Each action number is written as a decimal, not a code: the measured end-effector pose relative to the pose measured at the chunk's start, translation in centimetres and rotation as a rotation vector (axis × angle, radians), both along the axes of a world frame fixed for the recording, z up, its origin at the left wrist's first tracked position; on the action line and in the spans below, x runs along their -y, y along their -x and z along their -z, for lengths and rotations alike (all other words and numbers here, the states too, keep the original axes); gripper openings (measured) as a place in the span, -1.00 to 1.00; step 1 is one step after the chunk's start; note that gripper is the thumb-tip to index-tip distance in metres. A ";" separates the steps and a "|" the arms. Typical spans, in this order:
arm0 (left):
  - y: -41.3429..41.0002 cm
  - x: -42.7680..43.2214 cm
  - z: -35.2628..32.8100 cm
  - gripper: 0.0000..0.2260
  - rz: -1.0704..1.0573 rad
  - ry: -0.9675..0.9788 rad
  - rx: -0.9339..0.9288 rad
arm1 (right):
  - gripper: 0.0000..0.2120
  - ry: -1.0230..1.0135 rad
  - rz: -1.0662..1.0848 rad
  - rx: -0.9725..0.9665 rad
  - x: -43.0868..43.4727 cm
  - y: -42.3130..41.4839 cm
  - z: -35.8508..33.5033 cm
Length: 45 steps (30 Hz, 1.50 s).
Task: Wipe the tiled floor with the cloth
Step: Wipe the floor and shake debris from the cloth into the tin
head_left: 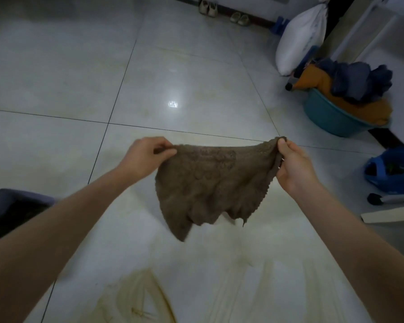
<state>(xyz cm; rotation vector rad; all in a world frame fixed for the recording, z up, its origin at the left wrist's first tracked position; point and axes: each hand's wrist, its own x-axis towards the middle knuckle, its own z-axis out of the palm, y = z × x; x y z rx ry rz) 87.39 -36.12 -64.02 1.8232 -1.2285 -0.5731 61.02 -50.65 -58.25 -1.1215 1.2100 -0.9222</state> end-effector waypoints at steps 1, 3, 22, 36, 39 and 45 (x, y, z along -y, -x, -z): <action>-0.4 0.5 -1.1 -0.97 -0.028 0.043 0.016 | -0.73 0.004 0.018 0.030 0.6 -0.2 -0.2; -1.1 1.2 -2.9 -0.97 -0.072 0.113 0.004 | -0.73 0.006 0.017 0.106 1.2 -0.7 -0.6; 2.0 -16.9 12.3 -0.82 0.422 -0.454 -0.021 | -0.76 -0.440 -0.261 -0.226 -15.1 6.7 17.0; -1.1 -6.0 13.9 -0.89 0.121 -0.416 0.285 | -0.81 0.038 -0.179 -0.595 -7.5 2.5 20.9; -1.5 -3.6 14.9 -0.86 0.073 -0.446 0.365 | -0.83 0.109 -0.141 -0.674 -6.0 1.7 22.1; -1.1 -2.0 16.5 -0.84 -0.102 -0.356 0.366 | -0.84 0.243 -0.144 -0.762 -4.8 1.5 23.1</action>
